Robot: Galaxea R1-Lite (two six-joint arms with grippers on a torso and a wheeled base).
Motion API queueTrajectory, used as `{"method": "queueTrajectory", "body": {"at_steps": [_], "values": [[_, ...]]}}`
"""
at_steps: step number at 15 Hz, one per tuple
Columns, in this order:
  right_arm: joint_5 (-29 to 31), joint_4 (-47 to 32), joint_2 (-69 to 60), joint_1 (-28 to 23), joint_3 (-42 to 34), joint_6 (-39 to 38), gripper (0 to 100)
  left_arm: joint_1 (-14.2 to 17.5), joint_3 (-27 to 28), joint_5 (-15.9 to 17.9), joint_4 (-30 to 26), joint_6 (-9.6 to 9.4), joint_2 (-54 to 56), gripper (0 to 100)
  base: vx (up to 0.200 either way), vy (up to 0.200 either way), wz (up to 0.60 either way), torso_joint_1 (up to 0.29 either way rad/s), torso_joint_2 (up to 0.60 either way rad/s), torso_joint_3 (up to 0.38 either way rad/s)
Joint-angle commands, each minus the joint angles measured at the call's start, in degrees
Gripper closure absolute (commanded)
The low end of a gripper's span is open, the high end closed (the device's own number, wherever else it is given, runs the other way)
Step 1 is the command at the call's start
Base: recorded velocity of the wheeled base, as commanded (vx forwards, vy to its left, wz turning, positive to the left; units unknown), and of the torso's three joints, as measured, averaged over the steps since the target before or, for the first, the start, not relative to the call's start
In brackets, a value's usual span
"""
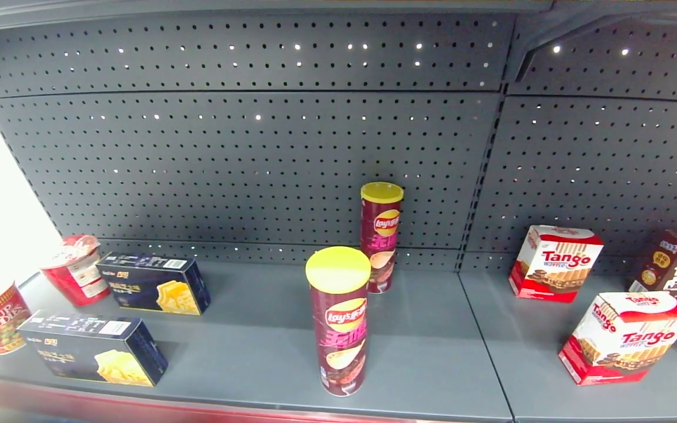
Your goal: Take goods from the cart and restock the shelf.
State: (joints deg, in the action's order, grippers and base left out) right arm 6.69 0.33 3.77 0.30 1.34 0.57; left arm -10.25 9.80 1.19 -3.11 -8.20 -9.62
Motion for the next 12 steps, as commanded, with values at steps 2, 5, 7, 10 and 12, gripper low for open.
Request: {"method": "queueTrajectory", "body": {"at_steps": [2,5,7,10,12], "values": [[-1.1,0.1,-3.8,-0.3,0.0,-0.4,0,-0.7,17.6,10.1,-2.6,-5.68,-22.6,0,0.0,0.0,0.0,0.0,0.0,0.0],[-0.9,0.6,-3.8,-0.3,-0.4,-0.4,0,-1.5,21.5,11.7,-0.1,-4.98,-31.7,0,0.0,0.0,0.0,0.0,0.0,0.0],[-1.2,0.6,-3.8,-0.3,-0.4,-0.4,0,-5.0,22.5,11.6,6.8,-4.98,-38.5,0,0.0,0.0,0.0,0.0,0.0,0.0],[-1.2,0.5,-3.8,-0.3,-0.4,-0.7,0,-9.0,22.5,11.5,13.2,-4.98,-47.0,0,0.0,0.0,0.0,0.0,0.0,0.0],[-1.2,0.5,-3.8,-0.3,-0.3,-0.9,0,-12.1,22.5,11.5,14.2,-4.98,-50.4,0,0.0,0.0,0.0,0.0,0.0,0.0]]}}
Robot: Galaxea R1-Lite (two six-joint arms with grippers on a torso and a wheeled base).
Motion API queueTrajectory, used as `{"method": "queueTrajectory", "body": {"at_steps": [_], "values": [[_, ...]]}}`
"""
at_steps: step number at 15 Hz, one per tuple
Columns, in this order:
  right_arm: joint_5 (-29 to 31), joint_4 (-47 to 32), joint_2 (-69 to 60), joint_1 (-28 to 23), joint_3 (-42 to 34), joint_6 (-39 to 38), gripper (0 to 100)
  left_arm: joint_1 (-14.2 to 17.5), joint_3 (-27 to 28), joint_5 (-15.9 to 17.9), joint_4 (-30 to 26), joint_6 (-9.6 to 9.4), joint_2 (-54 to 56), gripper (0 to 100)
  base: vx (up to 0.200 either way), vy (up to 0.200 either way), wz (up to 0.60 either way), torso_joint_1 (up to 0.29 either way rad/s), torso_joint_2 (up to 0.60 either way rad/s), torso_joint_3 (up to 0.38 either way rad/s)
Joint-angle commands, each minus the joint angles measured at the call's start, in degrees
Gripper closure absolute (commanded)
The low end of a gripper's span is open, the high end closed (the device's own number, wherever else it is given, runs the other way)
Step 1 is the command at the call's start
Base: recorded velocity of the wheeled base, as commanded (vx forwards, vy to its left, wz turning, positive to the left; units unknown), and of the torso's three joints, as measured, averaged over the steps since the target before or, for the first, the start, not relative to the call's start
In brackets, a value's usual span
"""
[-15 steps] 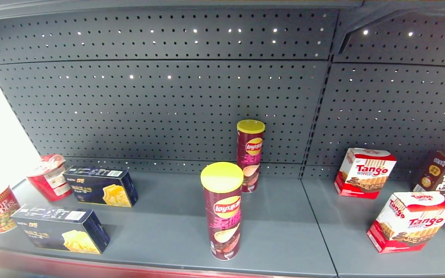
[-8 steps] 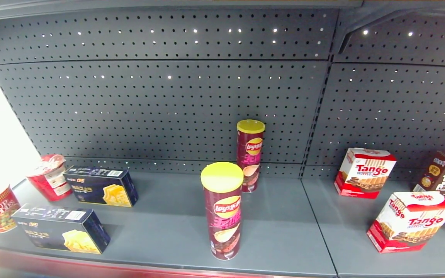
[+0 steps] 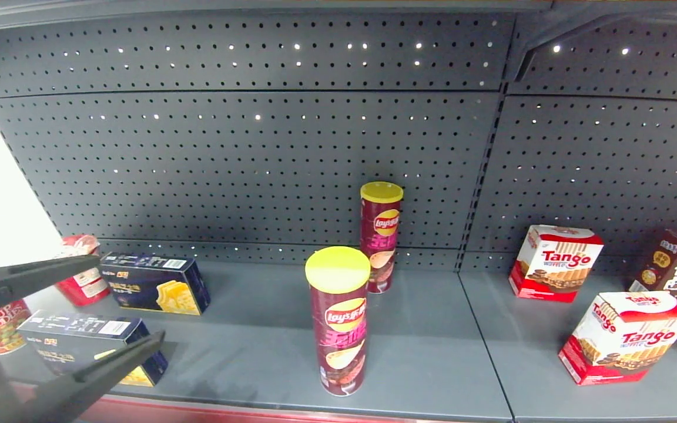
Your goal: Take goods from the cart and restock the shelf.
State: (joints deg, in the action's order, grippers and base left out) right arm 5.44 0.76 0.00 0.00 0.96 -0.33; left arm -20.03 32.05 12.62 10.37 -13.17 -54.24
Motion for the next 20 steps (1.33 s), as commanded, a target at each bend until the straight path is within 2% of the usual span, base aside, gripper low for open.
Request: {"method": "queueTrajectory", "body": {"at_steps": [1,5,7,9,10,13,17,20], "values": [[0.0,0.0,0.0,0.0,0.0,0.0,0,-3.9,-0.4,-0.2,0.3,-0.11,-7.9,0,0.0,0.0,0.0,0.0,0.0,0.0],[-0.5,0.1,0.0,0.0,0.0,0.1,0,-4.5,-0.8,-1.0,0.6,-0.28,-14.8,0,0.0,0.0,0.0,0.0,0.0,0.0],[-4.8,-0.8,0.0,0.0,-1.0,0.9,0,-5.7,-0.8,-0.9,0.9,-0.11,-18.4,0,0.0,0.0,0.0,0.0,0.0,0.0],[-4.8,-0.8,0.0,0.0,-1.0,0.9,0,-5.9,-0.8,-0.8,1.0,-0.55,-20.0,0,0.0,0.0,0.0,0.0,0.0,0.0],[-4.8,-0.8,0.0,0.0,-1.0,0.8,0,-7.8,-0.5,-0.9,1.1,-0.19,-22.6,0,0.0,0.0,0.0,0.0,0.0,0.0],[-4.8,-0.8,0.0,0.0,-1.0,0.8,0,-9.5,-0.3,-1.1,1.1,-0.72,-25.9,0,0.0,0.0,0.0,0.0,0.0,0.0],[-4.8,-0.8,0.0,0.0,-1.0,0.8,0,-11.3,0.2,-11.7,9.5,-0.19,-32.2,0,0.0,0.0,0.0,0.0,0.0,0.0],[-4.7,-0.8,0.0,0.0,-1.0,0.7,0,-12.3,0.4,-15.2,10.0,-0.19,-33.7,0,0.0,0.0,0.0,0.0,0.0,0.0]]}}
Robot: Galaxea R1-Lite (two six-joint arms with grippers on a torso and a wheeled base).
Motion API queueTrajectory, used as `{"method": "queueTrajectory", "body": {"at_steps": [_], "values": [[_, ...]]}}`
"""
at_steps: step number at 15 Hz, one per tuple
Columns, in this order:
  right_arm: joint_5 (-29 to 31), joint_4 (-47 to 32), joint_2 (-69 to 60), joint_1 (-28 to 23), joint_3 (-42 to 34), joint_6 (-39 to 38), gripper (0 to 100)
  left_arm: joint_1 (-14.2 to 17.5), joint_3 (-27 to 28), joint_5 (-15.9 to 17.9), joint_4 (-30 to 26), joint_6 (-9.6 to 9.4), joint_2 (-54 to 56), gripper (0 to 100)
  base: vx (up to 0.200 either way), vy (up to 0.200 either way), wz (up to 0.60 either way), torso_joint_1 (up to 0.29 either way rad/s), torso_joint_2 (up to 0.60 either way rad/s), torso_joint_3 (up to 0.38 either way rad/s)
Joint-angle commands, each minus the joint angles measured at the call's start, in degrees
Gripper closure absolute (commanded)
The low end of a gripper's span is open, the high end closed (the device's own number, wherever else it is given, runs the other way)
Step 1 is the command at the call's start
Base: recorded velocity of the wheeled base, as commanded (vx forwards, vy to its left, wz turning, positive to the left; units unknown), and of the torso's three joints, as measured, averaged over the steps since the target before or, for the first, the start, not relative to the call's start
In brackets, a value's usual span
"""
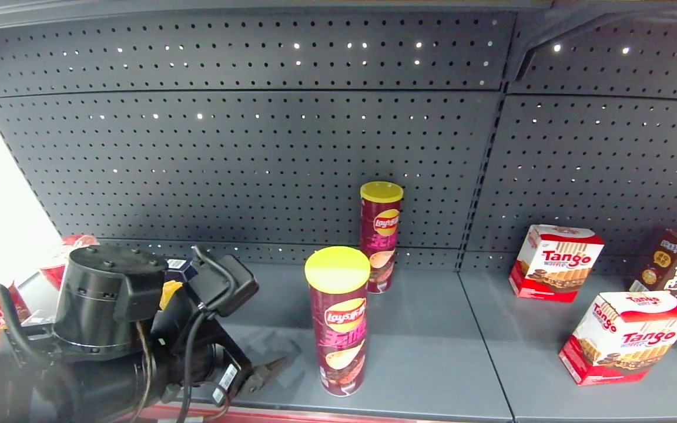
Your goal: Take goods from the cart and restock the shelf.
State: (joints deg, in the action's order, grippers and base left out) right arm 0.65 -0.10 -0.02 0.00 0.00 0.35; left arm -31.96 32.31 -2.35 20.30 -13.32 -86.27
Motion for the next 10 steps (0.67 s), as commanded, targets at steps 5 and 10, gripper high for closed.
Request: {"method": "queueTrajectory", "body": {"at_steps": [5,10], "values": [[0.1,0.1,0.0,0.0,0.0,-0.1,0,-1.3,2.3,-0.8,0.1,0.05,-3.1,0,0.0,0.0,0.0,0.0,0.0,0.0],[0.1,0.0,0.0,0.0,0.0,-0.1,0,-1.3,6.2,-1.2,0.2,0.14,-6.5,0,0.0,0.0,0.0,0.0,0.0,0.0]]}}
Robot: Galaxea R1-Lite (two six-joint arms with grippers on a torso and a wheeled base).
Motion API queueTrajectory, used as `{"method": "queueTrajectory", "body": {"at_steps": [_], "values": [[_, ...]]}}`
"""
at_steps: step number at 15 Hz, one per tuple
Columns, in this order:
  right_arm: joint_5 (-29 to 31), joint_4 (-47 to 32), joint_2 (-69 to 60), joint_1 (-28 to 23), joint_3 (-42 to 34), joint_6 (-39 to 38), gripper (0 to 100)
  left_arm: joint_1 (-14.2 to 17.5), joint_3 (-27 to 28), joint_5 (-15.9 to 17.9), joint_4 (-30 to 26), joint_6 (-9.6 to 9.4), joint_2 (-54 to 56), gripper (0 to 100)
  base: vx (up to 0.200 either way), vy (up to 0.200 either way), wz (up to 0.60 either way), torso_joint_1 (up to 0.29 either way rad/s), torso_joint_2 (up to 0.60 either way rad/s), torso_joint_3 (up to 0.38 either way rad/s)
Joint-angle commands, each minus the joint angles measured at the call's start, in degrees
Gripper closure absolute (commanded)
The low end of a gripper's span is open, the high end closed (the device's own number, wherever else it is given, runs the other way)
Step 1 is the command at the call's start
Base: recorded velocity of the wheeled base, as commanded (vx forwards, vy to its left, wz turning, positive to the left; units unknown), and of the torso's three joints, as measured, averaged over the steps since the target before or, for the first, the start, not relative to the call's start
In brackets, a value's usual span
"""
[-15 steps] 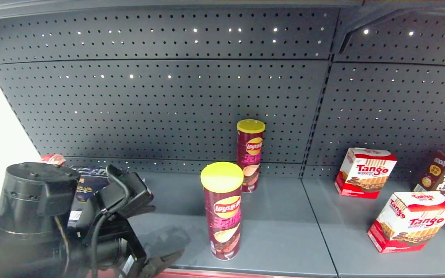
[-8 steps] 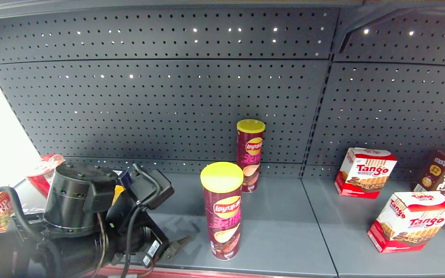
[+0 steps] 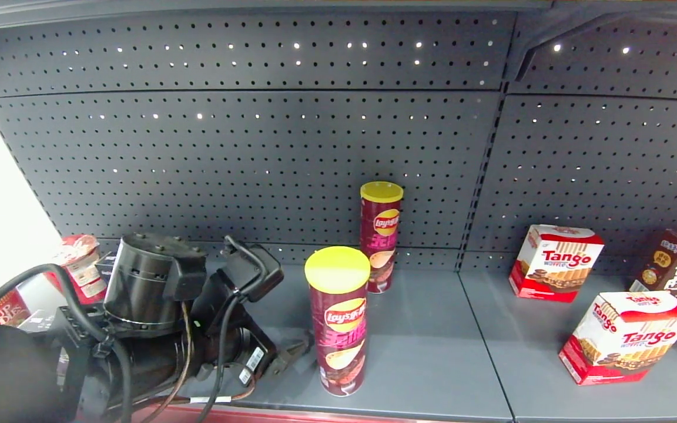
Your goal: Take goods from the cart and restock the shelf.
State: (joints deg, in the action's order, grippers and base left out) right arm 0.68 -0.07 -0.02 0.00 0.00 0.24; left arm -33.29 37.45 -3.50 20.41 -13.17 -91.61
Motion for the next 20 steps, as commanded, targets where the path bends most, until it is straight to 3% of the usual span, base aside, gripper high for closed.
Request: {"method": "queueTrajectory", "body": {"at_steps": [1,6,10,20], "values": [[0.0,0.0,0.0,0.0,0.0,0.0,0,0.0,1.7,0.0,0.1,-0.02,-1.7,0,0.0,0.0,0.0,0.0,0.0,0.0],[0.0,0.0,0.0,0.0,0.0,0.0,0,-0.1,2.5,0.1,0.2,-0.02,-3.0,0,0.0,0.0,0.0,0.0,0.0,0.0],[0.0,0.1,0.0,0.0,0.0,0.0,0,-0.1,2.6,0.2,4.3,-0.02,-5.3,0,0.0,0.0,0.0,0.0,0.0,0.0],[0.0,0.0,0.0,0.0,0.0,0.0,0,-1.4,5.3,0.1,4.3,-0.02,-7.3,0,0.0,0.0,0.0,0.0,0.0,0.0]]}}
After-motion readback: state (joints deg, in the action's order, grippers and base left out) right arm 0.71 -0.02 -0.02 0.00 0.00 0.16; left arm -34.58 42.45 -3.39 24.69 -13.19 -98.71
